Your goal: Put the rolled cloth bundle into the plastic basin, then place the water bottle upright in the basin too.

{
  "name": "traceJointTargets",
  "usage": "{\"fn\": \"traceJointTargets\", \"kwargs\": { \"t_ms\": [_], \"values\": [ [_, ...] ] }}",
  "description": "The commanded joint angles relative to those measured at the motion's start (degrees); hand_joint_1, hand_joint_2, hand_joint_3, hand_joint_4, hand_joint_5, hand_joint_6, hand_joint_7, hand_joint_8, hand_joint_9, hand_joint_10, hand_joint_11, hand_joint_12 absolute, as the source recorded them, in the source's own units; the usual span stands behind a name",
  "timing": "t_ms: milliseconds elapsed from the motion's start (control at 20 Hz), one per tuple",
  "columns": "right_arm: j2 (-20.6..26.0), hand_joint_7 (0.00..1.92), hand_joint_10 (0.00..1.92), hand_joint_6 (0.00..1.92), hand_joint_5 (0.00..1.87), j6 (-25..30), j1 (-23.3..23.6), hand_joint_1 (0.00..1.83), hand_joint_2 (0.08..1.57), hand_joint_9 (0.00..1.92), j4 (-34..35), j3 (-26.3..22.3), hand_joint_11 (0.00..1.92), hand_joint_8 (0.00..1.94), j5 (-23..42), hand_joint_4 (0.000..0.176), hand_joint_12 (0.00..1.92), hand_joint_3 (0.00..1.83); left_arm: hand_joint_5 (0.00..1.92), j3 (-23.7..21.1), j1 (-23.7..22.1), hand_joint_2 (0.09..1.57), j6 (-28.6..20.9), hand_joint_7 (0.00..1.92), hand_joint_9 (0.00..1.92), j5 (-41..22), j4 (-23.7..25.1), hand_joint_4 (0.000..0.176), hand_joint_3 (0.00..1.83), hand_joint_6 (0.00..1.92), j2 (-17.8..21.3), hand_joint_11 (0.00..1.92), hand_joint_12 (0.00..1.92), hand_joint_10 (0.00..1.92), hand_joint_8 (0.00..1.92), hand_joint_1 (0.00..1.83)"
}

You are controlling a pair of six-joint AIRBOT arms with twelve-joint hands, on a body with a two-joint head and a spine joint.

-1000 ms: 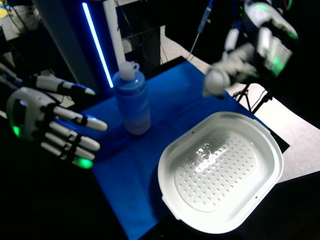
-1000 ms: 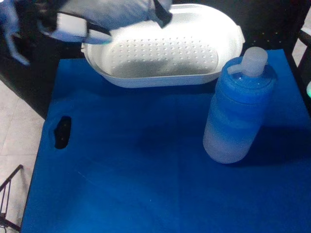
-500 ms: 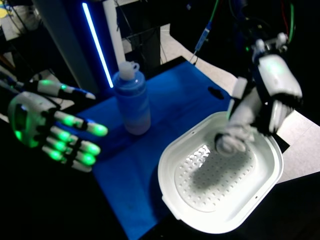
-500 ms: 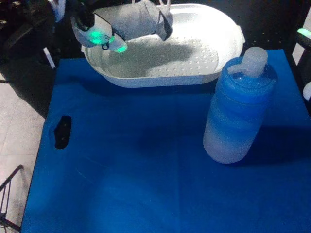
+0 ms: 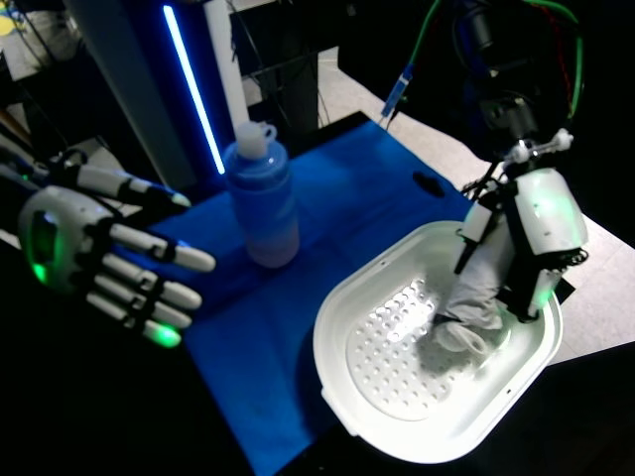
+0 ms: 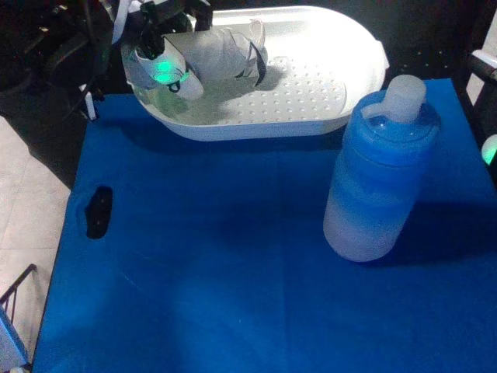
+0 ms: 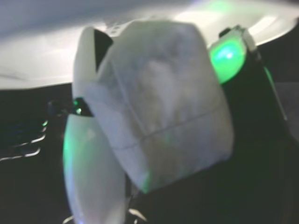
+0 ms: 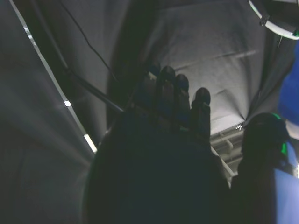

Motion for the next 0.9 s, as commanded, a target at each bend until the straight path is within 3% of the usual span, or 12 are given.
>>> {"fn": "traceJointTargets", "kwargs": {
  "t_ms": [0, 50, 100, 150, 200, 300, 450, 500, 600, 650, 700, 850],
  "values": [
    [0.1, 0.07, 0.00, 0.00, 0.09, 0.8, 0.5, 0.19, 1.43, 0.05, -0.3, 0.3, 0.04, 0.00, 7.4, 0.109, 0.01, 0.00, 0.83, 0.5, -1.3, 1.19, -0.6, 0.63, 0.78, -6.3, -0.5, 0.000, 0.00, 1.26, -0.4, 0.92, 1.92, 1.88, 1.65, 1.07],
    [0.2, 0.07, 0.00, 0.00, 0.09, 0.9, 0.5, 0.19, 1.43, 0.05, -0.3, 0.3, 0.04, 0.00, 7.4, 0.106, 0.02, 0.00, 0.85, 0.6, -1.2, 1.18, -0.7, 0.54, 0.63, -6.2, -0.5, 0.040, 0.00, 1.21, -0.6, 0.74, 1.92, 1.85, 1.58, 1.03],
    [0.2, 0.07, 0.00, 0.00, 0.09, 1.0, 0.5, 0.19, 1.43, 0.05, -0.3, 0.3, 0.04, 0.00, 7.4, 0.103, 0.01, 0.00, 0.82, 0.7, -1.1, 1.19, -0.7, 0.42, 0.46, -6.2, -0.5, 0.143, 0.00, 1.23, -0.8, 0.49, 1.92, 1.84, 1.56, 0.97],
    [0.2, 0.07, 0.00, 0.00, 0.09, 1.0, 0.5, 0.21, 1.43, 0.05, -0.3, 0.3, 0.04, 0.00, 7.4, 0.105, 0.01, 0.00, 0.65, 0.9, -1.1, 1.08, -0.7, 0.30, 0.32, -6.1, -0.5, 0.116, 0.00, 0.75, -1.1, 0.23, 1.87, 1.75, 1.46, 0.94],
    [0.1, 0.07, 0.00, 0.00, 0.09, 1.0, 0.5, 0.21, 1.43, 0.05, -0.3, 0.3, 0.04, 0.00, 7.4, 0.106, 0.01, 0.00, 0.68, 1.0, -1.1, 1.05, -0.7, 0.31, 0.31, -6.0, -0.3, 0.104, 0.00, 0.49, -1.2, 0.21, 1.86, 1.71, 1.41, 0.94],
    [0.1, 0.06, 0.00, 0.00, 0.09, 1.0, 0.5, 0.23, 1.44, 0.03, -0.4, 0.3, 0.03, 0.00, 7.4, 0.102, 0.01, 0.00, 0.76, 1.3, -1.2, 1.06, -0.7, 0.42, 0.38, -5.7, 0.0, 0.100, 0.00, 0.13, -1.6, 0.14, 1.38, 1.22, 1.01, 0.88],
    [0.1, 0.06, 0.00, 0.00, 0.10, 1.2, 0.5, 0.27, 1.44, 0.03, -0.4, 0.2, 0.03, 0.00, 7.4, 0.101, 0.01, 0.00, 0.70, 0.9, -1.1, 1.05, -0.8, 0.42, 0.33, -6.1, 0.0, 0.102, 0.00, 0.01, -1.3, 0.01, 1.45, 1.05, 0.81, 0.79],
    [0.2, 0.07, 0.00, 0.00, 0.10, 1.5, 0.5, 0.27, 1.44, 0.03, -0.4, 0.2, 0.03, 0.00, 7.4, 0.106, 0.01, 0.00, 0.55, -0.1, -1.0, 1.03, -0.8, 0.56, 0.41, -6.8, 0.0, 0.093, 0.00, 0.00, -0.5, 0.01, 1.21, 0.45, 0.18, 0.72],
    [0.2, 0.08, 0.00, 0.00, 0.11, 1.9, 0.5, 0.28, 1.43, 0.04, -0.4, 0.2, 0.04, 0.00, 7.4, 0.106, 0.01, 0.00, 0.35, -2.6, -0.7, 1.00, -0.9, 0.40, 0.33, -8.7, -0.1, 0.141, 0.00, 0.00, 1.6, 0.00, 0.81, 0.03, 0.00, 0.68],
    [0.2, 0.08, 0.00, 0.00, 0.11, 2.0, 0.5, 0.27, 1.43, 0.04, -0.4, 0.2, 0.04, 0.00, 7.4, 0.108, 0.01, 0.00, 0.29, -3.6, -0.5, 0.98, -1.0, 0.33, 0.26, -9.6, -0.2, 0.170, 0.00, 0.00, 2.5, 0.00, 0.70, 0.00, 0.00, 0.67],
    [0.3, 0.08, 0.00, 0.00, 0.11, 2.2, 0.5, 0.27, 1.42, 0.04, -0.4, 0.1, 0.05, 0.00, 7.4, 0.111, 0.02, 0.00, 0.23, -6.0, 0.0, 0.97, -1.0, 0.25, 0.22, -11.6, -0.3, 0.175, 0.00, 0.00, 4.5, 0.00, 0.68, 0.00, 0.00, 0.64],
    [1.2, 0.03, 0.00, 0.00, 0.07, 2.2, 0.5, 0.31, 1.37, 0.03, -0.4, -0.7, 0.05, 0.00, 7.5, 0.129, 0.01, 0.00, 0.00, -14.5, 2.4, 0.88, -1.1, 0.00, 0.00, -19.1, -1.2, 0.176, 0.00, 0.00, 12.3, 0.00, 0.02, 0.00, 0.00, 0.47]
  ]
}}
